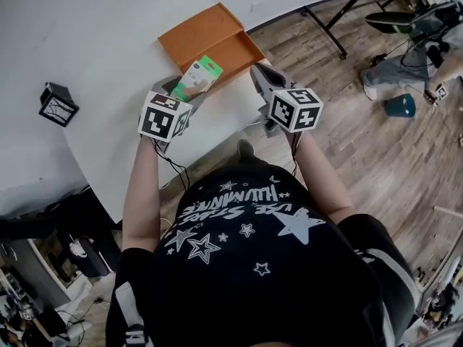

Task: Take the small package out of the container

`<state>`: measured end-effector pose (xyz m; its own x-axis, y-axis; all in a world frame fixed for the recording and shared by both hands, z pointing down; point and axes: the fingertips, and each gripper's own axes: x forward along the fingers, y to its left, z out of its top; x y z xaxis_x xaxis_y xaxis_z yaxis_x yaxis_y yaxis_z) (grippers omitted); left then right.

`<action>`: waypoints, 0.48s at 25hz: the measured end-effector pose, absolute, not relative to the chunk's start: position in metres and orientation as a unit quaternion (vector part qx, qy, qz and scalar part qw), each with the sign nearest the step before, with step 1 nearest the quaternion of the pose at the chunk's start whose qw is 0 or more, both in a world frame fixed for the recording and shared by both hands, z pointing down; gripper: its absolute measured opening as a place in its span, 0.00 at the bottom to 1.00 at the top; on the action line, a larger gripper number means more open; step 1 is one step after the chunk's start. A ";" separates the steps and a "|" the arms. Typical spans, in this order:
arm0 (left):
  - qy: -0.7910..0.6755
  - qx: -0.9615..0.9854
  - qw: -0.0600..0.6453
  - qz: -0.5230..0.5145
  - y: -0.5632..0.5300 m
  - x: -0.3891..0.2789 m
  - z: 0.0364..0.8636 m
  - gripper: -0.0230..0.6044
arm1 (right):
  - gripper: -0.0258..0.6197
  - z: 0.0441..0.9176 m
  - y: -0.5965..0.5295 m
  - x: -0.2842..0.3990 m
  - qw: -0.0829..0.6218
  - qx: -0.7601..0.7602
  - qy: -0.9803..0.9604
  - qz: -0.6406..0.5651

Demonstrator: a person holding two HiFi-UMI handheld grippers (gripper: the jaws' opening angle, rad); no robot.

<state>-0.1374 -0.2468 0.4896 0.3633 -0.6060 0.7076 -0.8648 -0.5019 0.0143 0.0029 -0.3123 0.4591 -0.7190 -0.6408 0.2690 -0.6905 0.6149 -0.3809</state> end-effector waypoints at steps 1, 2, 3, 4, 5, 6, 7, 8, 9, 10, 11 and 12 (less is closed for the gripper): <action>-0.462 0.802 0.199 0.323 -0.242 -0.140 0.488 0.59 | 0.12 0.459 -0.308 0.001 0.054 0.370 -0.897 0.234; -0.465 0.801 0.201 0.319 -0.237 -0.144 0.487 0.59 | 0.12 0.459 -0.303 -0.001 0.054 0.368 -0.899 0.233; -0.467 0.801 0.203 0.315 -0.231 -0.147 0.486 0.59 | 0.12 0.458 -0.298 -0.004 0.054 0.365 -0.900 0.231; -0.468 0.801 0.205 0.311 -0.224 -0.150 0.485 0.59 | 0.12 0.457 -0.291 -0.007 0.055 0.362 -0.902 0.229; -0.469 0.801 0.207 0.308 -0.217 -0.153 0.485 0.59 | 0.12 0.457 -0.284 -0.011 0.056 0.359 -0.904 0.227; -0.470 0.801 0.209 0.306 -0.210 -0.157 0.486 0.59 | 0.12 0.456 -0.277 -0.015 0.057 0.356 -0.905 0.225; -0.471 0.801 0.210 0.304 -0.203 -0.160 0.487 0.59 | 0.12 0.455 -0.270 -0.019 0.057 0.354 -0.907 0.223; -0.471 0.801 0.211 0.303 -0.197 -0.164 0.487 0.59 | 0.12 0.455 -0.264 -0.022 0.056 0.353 -0.907 0.222; -0.472 0.801 0.212 0.301 -0.190 -0.166 0.487 0.59 | 0.12 0.454 -0.258 -0.025 0.055 0.352 -0.908 0.222; -0.473 0.801 0.213 0.299 -0.183 -0.169 0.487 0.59 | 0.12 0.454 -0.251 -0.027 0.054 0.352 -0.908 0.221; -0.475 0.801 0.213 0.297 -0.177 -0.172 0.487 0.59 | 0.12 0.453 -0.245 -0.029 0.054 0.354 -0.907 0.220; -0.476 0.801 0.213 0.294 -0.169 -0.175 0.487 0.59 | 0.12 0.453 -0.238 -0.031 0.054 0.356 -0.907 0.218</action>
